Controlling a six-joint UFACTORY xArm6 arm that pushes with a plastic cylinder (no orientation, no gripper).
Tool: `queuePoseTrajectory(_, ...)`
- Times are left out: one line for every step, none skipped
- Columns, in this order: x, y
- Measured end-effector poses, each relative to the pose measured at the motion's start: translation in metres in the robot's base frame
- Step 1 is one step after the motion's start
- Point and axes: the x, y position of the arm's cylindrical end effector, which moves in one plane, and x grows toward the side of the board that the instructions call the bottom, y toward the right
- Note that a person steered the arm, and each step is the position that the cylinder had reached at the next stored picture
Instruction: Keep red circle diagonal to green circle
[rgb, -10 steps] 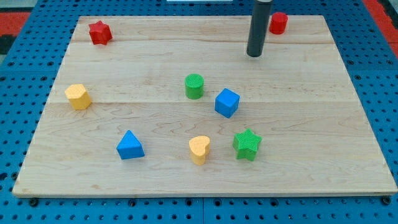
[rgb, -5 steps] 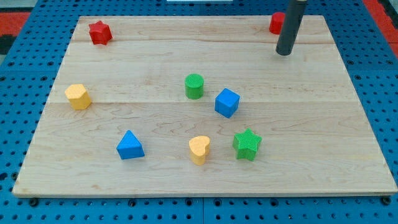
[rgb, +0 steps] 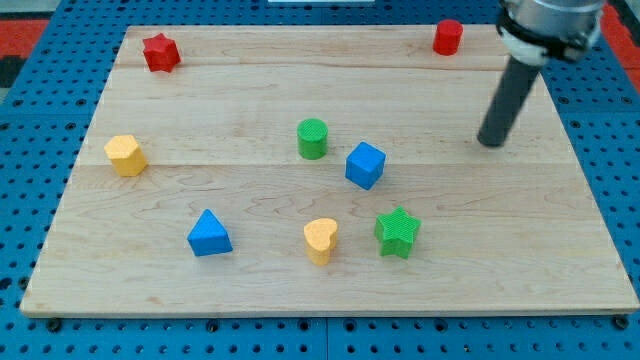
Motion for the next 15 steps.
queuePoseTrajectory(-0.047, 0.033)
queuePoseTrajectory(-0.129, 0.058)
queuePoseTrajectory(-0.172, 0.047)
queuePoseTrajectory(-0.171, -0.023)
queuePoseTrajectory(-0.152, -0.113)
queuePoseTrajectory(-0.164, -0.140)
queuePoseTrajectory(-0.187, -0.137)
queuePoseTrajectory(-0.165, -0.195)
queuePoseTrajectory(-0.112, -0.215)
queuePoseTrajectory(-0.079, -0.228)
queuePoseTrajectory(-0.069, -0.229)
queuePoseTrajectory(-0.062, -0.229)
queuePoseTrajectory(-0.062, -0.228)
queuePoseTrajectory(-0.064, -0.222)
queuePoseTrajectory(-0.064, -0.213)
